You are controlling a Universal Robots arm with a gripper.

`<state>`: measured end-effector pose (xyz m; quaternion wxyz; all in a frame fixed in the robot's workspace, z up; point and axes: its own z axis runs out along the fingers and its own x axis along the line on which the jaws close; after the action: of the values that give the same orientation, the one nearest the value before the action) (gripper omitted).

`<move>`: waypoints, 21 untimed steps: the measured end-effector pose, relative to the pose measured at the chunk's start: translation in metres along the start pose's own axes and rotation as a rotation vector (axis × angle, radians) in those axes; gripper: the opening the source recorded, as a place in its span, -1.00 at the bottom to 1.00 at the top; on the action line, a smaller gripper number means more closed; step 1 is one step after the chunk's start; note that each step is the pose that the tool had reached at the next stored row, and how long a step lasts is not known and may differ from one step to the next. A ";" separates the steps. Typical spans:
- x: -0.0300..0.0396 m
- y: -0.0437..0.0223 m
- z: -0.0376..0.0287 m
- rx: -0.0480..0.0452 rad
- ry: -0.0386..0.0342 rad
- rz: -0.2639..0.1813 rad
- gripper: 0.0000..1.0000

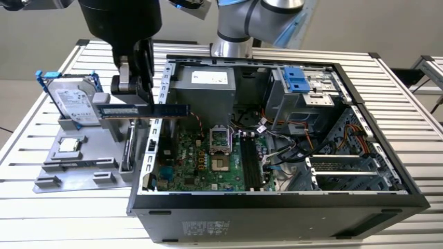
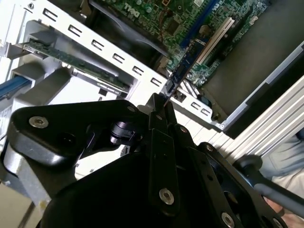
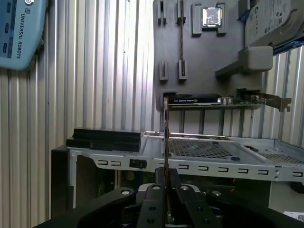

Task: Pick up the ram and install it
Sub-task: 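Pick up the ram and move it above insertion slot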

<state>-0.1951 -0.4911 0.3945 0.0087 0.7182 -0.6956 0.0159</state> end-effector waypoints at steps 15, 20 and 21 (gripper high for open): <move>0.0003 -0.0148 0.0001 0.0000 0.0002 0.000 -1.00; 0.0005 -0.0190 0.0002 -0.0001 0.0001 0.000 -1.00; 0.0005 -0.0195 0.0002 -0.0002 0.0002 0.000 -1.00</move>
<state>-0.1756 -0.4909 0.3946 0.0089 0.7183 -0.6955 0.0159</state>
